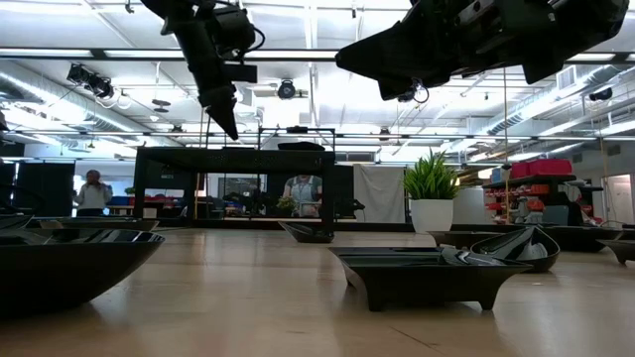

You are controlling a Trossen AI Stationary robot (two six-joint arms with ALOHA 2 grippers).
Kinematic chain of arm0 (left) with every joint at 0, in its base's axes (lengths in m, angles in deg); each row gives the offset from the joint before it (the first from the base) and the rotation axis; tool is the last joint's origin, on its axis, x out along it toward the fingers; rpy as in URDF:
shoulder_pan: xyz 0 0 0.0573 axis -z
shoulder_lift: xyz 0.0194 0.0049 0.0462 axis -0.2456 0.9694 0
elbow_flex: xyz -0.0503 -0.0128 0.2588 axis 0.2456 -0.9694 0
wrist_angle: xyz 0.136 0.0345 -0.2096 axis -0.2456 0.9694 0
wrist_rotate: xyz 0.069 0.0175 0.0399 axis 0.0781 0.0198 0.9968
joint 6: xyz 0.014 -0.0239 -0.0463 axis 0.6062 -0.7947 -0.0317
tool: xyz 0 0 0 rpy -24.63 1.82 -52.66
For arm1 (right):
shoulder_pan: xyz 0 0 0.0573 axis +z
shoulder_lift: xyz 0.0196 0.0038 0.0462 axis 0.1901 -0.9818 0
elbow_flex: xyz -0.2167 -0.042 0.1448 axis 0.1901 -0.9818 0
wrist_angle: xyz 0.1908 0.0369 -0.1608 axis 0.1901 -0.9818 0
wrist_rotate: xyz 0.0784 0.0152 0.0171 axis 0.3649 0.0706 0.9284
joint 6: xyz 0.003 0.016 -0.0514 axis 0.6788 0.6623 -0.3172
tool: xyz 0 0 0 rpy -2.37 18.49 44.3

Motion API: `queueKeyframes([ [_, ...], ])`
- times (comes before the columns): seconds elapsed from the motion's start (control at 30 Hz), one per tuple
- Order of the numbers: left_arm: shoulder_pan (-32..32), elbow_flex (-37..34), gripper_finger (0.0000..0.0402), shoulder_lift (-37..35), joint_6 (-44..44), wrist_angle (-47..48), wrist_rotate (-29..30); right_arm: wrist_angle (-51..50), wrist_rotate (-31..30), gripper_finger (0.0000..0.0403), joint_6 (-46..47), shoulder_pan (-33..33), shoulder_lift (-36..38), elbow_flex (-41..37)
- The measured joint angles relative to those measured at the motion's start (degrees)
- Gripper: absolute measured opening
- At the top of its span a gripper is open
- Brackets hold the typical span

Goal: Pick & Place Mini shaped plates
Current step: Stack the black square plate on top of the black square plates on the shelf

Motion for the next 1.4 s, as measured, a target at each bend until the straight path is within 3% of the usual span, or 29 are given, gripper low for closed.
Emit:
queueKeyframes([
  [0.13,-1.03,-0.02,0.0115,0.89,-0.75,-0.61,-0.21,0.01,0.0,0.0032,-0.02,0.0,0.0,0.0],
  [0.43,-2.07,-0.04,0.0007,4.48,-1.55,-3.85,-4.81,0.08,0.0,0.0032,0.0,-0.01,0.0,0.0],
  [0.73,-1.89,0.13,0.0005,7.15,-1.5,-4.95,-4.54,0.04,0.0,0.0032,0.0,-0.02,0.0,0.0],
  [1.4,-0.58,-0.09,0.0012,4.37,-6.41,-3.22,-5.25,0.04,-0.02,0.0032,0.0,-0.02,0.02,0.0],
])
